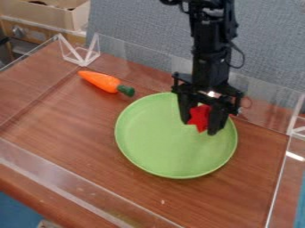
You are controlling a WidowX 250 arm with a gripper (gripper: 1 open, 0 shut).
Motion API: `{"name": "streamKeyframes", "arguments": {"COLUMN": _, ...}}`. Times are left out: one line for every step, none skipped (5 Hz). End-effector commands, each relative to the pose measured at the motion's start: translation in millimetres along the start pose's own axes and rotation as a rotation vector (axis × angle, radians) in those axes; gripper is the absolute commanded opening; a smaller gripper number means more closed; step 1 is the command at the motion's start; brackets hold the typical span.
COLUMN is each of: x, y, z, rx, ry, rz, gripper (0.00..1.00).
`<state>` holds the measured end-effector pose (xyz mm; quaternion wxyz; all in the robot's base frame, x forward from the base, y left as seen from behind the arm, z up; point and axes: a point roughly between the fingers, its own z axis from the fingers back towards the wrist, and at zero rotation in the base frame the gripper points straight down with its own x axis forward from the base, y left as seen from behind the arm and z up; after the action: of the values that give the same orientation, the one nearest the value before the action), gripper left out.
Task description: Put the red object on the right side
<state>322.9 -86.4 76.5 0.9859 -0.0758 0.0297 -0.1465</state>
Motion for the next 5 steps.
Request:
{"name": "streamKeyframes", "arguments": {"x": 13.2, "y": 1.9, "z": 8.3, "rx": 0.0, "ry": -0.053, "rz": -0.021, "gripper": 0.0}}
{"name": "streamKeyframes", "arguments": {"x": 17.8, "y": 14.6, "z": 2.2, "rx": -0.005, "ry": -0.054, "rz": -0.005, "gripper": 0.0}}
{"name": "streamKeyframes", "arguments": {"x": 24.2, "y": 23.5, "z": -3.0, "rx": -0.007, "ry": -0.039, "rz": -0.065, "gripper": 0.0}}
{"name": "streamKeyframes", "arguments": {"x": 19.2, "y": 18.9, "z": 2.9, "rx": 0.0, "ry": -0.03, "rz": -0.041, "gripper": 1.0}}
{"name": "streamKeyframes", "arguments": {"x": 17.4, "y": 25.6, "z": 26.9, "rx": 0.033, "ry": -0.052, "rz": -0.039, "gripper": 1.0}}
